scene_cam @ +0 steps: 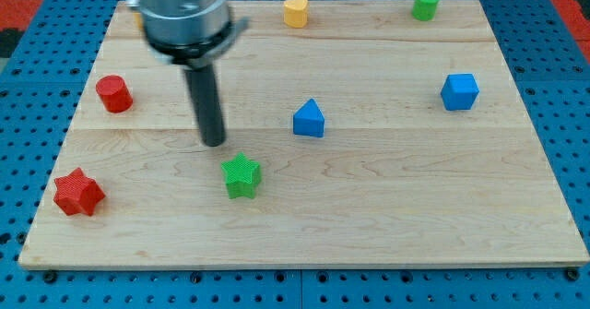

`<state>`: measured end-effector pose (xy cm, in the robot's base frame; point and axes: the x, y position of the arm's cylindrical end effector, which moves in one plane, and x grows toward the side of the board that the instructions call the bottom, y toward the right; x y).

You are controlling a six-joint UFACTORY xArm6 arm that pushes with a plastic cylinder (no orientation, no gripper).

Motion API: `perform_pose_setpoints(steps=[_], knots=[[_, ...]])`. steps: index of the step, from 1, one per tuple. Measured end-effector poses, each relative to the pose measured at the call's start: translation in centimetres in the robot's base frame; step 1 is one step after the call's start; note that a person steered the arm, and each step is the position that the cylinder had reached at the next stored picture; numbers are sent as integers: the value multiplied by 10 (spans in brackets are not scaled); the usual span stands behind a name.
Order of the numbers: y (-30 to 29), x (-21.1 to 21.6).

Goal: Push the green star below the blue cube

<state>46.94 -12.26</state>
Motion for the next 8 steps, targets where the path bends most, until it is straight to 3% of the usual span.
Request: perform_pose_setpoints(steps=[1, 2, 4, 5, 7, 8], knots=[[34, 39], [133, 50], [41, 70], [45, 91], [181, 103], [138, 124]])
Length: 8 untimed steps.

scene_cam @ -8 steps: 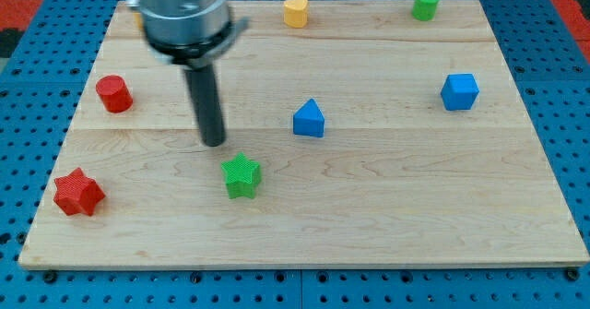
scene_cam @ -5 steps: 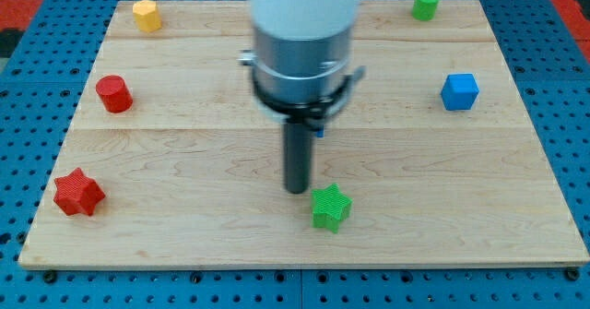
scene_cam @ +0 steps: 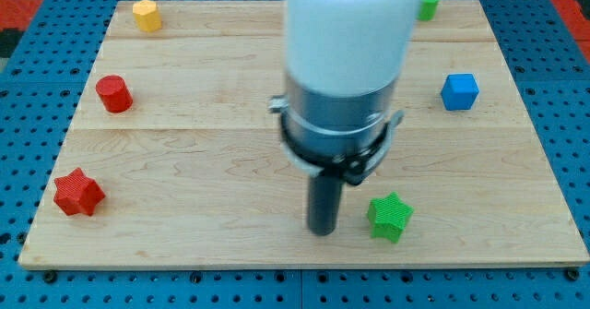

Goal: Push the green star below the blue cube

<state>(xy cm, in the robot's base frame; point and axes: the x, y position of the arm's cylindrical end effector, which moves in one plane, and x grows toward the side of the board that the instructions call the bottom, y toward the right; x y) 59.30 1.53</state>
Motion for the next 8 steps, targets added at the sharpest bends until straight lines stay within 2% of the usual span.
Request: perform_pose_setpoints(steps=[1, 2, 3, 4, 5, 6, 7, 8], knots=[[69, 0], [114, -36], [88, -10], [74, -53], [94, -104], [156, -90], [162, -66], [159, -127]])
